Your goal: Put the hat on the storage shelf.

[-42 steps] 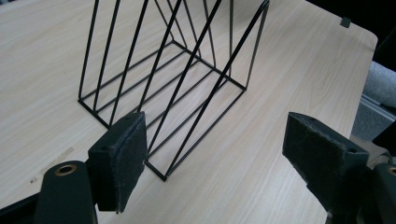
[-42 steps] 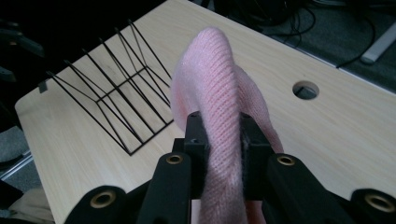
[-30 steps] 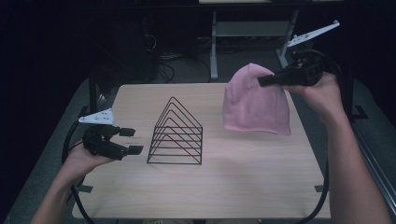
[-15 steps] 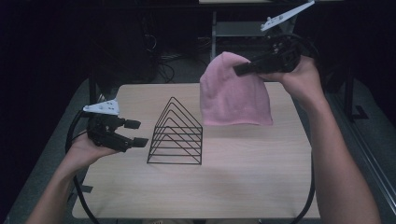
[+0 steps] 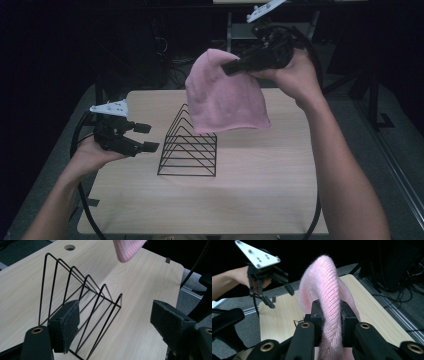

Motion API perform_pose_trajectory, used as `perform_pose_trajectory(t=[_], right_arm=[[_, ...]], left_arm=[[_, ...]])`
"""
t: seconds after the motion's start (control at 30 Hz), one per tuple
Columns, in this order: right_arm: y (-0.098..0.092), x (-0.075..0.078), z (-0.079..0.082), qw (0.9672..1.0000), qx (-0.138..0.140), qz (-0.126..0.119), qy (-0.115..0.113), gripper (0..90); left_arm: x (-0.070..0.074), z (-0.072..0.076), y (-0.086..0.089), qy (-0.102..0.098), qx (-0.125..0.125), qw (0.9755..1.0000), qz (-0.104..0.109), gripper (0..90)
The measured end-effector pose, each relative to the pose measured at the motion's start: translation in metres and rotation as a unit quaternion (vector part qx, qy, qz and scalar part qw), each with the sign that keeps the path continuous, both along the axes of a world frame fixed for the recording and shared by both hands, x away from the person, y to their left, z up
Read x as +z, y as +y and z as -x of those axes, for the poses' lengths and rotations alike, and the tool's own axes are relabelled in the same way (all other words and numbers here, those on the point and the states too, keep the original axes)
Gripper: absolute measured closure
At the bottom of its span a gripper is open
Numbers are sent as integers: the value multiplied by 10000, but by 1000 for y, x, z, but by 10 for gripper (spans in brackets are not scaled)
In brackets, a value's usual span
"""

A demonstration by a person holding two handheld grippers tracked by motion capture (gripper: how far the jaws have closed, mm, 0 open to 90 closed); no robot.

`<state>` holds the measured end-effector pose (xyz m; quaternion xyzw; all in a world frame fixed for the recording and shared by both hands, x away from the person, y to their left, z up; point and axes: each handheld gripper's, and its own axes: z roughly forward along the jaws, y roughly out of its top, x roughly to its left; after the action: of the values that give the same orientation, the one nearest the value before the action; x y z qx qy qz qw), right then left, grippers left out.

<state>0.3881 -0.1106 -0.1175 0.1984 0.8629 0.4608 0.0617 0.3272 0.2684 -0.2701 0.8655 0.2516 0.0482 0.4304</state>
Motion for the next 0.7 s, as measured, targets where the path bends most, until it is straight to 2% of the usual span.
perform_pose_trajectory(t=[0.27,0.37,0.5,0.53,0.7], right_arm=[[28,5,-2,9997,246,-35,-1,768],[42,6,-4,9991,394,-120,-48,768],[53,5,-7,9986,493,-174,-75,768],[60,4,-9,9983,547,-207,-44,768],[74,0,-12,9974,674,-230,-59,768]], left_arm=[[2,-5,0,46,-19,9999,131,256],[2,-8,2,73,-14,9998,202,260],[2,-11,4,118,-42,9993,341,304],[2,-12,5,155,-37,9992,373,354],[-2,-17,10,304,-52,9981,527,447]])
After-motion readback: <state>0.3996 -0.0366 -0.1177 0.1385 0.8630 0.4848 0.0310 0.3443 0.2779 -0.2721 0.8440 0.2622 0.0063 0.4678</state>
